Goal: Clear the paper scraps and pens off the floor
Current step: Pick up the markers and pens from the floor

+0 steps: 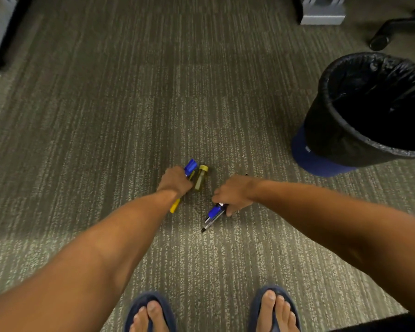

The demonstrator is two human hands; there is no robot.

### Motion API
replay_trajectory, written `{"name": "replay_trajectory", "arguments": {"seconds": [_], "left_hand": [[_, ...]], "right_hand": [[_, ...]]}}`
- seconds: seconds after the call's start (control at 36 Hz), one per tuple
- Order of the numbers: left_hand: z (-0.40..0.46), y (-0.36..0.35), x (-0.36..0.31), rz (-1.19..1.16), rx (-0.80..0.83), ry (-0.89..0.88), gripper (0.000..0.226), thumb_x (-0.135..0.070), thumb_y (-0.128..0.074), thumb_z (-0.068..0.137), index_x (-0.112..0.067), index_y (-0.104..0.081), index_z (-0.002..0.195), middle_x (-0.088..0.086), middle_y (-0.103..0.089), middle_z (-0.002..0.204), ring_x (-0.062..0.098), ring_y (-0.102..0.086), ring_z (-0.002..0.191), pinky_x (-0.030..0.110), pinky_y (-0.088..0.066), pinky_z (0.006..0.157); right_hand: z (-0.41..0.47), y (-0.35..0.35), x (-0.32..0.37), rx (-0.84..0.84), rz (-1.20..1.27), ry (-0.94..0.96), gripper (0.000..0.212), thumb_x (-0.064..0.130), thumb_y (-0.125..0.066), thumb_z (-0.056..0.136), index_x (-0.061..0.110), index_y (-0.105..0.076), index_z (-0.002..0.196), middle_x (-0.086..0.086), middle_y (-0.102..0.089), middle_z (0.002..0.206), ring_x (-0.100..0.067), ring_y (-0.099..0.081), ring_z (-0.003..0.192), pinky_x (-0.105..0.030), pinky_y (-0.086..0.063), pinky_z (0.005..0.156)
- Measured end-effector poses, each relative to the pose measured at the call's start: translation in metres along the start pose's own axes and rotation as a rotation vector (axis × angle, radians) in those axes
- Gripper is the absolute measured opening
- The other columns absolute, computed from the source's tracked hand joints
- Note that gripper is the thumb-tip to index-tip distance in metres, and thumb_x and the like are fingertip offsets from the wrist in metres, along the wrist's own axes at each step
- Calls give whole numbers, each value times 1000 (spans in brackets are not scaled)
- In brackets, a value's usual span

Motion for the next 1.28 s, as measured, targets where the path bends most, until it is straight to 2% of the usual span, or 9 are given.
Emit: {"name": "replay_trajectory", "arguments": {"seconds": [0.33,0.47,0.56,0.64,0.75,0.81,0.92,1.03,1.28], "left_hand": [[6,30,14,-118,-130,53,41,-32,-52,90,-3,-57,119,24,-65,116,42,-63,105,39,-48,83],[8,44,9,-256,-195,29,33,-23,-54,89,-7,-55,118,21,-68,106,39,-68,89,38,-55,78],[8,44,3,-363,-180,13,36,-27,-64,86,-12,-54,117,16,-70,102,36,-70,82,44,-58,80],[8,42,-6,-390,-185,-17,43,-33,-77,79,-11,-59,111,6,-66,95,24,-63,80,32,-50,74],[5,24,-18,-343,-139,10,48,-36,-82,74,-8,-60,108,9,-69,97,23,-64,85,31,-46,70],[2,14,-23,-300,-132,45,50,-38,-82,73,-9,-60,107,10,-70,100,25,-67,88,31,-48,70],[-4,-4,-23,-194,-116,120,60,-43,-82,72,-10,-58,116,11,-69,110,27,-67,93,32,-50,73],[0,-8,-19,-158,-100,132,59,-40,-80,74,-9,-57,119,13,-68,115,32,-66,104,38,-54,88],[24,40,-31,-223,-109,111,49,-47,-62,85,-6,-64,110,19,-68,109,37,-65,101,34,-47,77]], "right_hand": [[-12,16,-31,70,527,-245,6,29,-47,100,27,-51,105,2,-58,84,-14,-54,72,-31,-42,62],[-22,36,-58,-156,894,-373,7,28,-44,103,32,-48,108,1,-63,92,-11,-61,85,-30,-46,70],[-27,41,-70,-305,1231,-454,14,15,-47,102,28,-46,98,-2,-63,84,-8,-66,73,-25,-52,65],[-29,46,-73,-360,1373,-499,14,4,-44,100,16,-43,94,-4,-55,75,-13,-56,61,-26,-49,55],[-32,53,-77,-450,1425,-580,18,0,-41,94,16,-40,85,-2,-40,70,-13,-38,58,-29,-34,52],[-35,53,-82,-485,1377,-678,10,21,-44,101,13,-49,97,-4,-47,76,-18,-44,67,-35,-37,61],[-40,54,-94,-606,1227,-830,37,48,-46,100,14,-57,95,0,-54,70,-21,-54,68,-34,-42,66],[-39,55,-103,-570,1137,-911,38,50,-46,100,19,-53,78,1,-55,65,-18,-55,60,-30,-37,56],[-53,90,-139,-565,1176,-946,32,33,-50,99,17,-57,73,3,-60,58,-7,-54,43,-28,-37,55]]}}
Point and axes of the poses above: each hand's wrist, its own z-axis towards the middle knuckle, its own y-axis out of the back of the hand, x = y × z, the point moved 8 cm from there along z, towards the middle knuckle
